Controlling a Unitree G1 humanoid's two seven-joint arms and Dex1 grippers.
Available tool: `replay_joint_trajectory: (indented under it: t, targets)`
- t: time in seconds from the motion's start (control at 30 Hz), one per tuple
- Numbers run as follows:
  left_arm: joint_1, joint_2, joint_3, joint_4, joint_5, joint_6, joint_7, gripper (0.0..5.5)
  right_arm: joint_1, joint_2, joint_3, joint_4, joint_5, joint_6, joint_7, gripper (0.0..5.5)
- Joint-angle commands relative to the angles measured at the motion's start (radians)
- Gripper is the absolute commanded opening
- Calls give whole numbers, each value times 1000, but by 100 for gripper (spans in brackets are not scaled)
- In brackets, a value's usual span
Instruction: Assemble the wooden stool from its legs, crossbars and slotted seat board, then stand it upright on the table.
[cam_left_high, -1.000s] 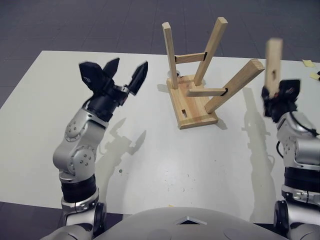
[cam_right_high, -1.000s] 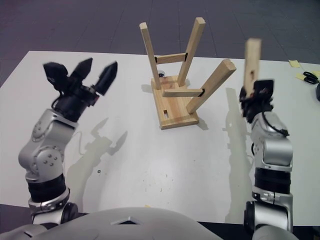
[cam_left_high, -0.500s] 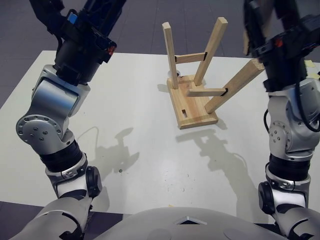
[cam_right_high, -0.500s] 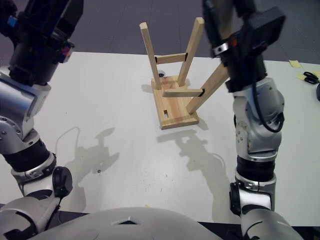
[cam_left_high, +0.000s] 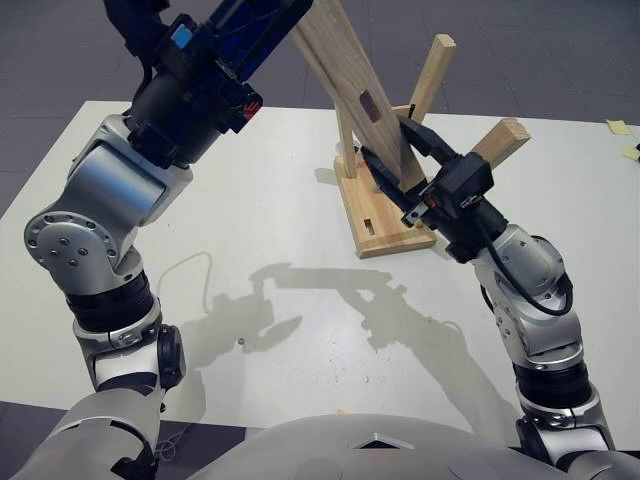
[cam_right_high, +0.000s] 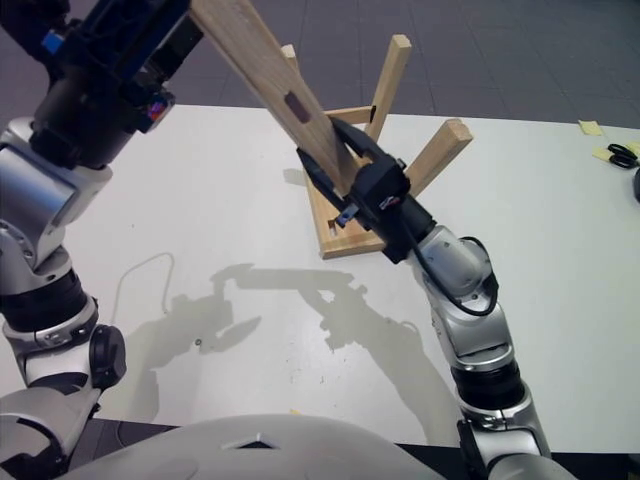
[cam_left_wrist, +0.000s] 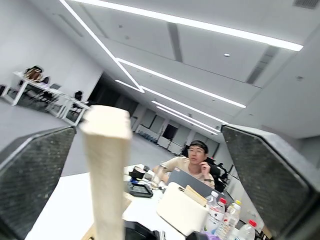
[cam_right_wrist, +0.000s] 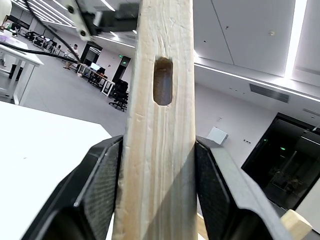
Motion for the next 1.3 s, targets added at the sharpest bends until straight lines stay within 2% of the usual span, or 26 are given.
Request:
replay_joint_trajectory:
  t: [0.03, 0.27, 0.83, 0.87, 0.93, 1.17, 1.3]
  targets:
    - [-31, 20, -35, 28, 46, 7, 66, 540, 5, 10, 16, -5, -39, -26, 8, 211]
    - [-47, 42, -50, 18, 58, 17, 80, 427, 15, 37, 13, 6, -103, -31, -18, 211]
    - [-44, 44, -99, 29, 252, 29, 11, 161, 19, 82, -10, 11, -119, 2, -47, 211]
    - [-41, 39, -100, 29, 256, 29, 8, 137, 17, 81, -12, 15, -121, 3, -47, 250]
    - [-41, 32, -99, 35, 276, 25, 4, 103, 13, 82, -19, 24, -124, 6, -48, 281]
    - [-53, -2, -87, 62, 339, 5, 1, 102, 12, 86, -33, 42, -138, -2, -56, 397]
    - [-79, 19, -48, 107, 456, -40, 0, 102, 3, 96, -51, 51, -132, 9, -68, 452]
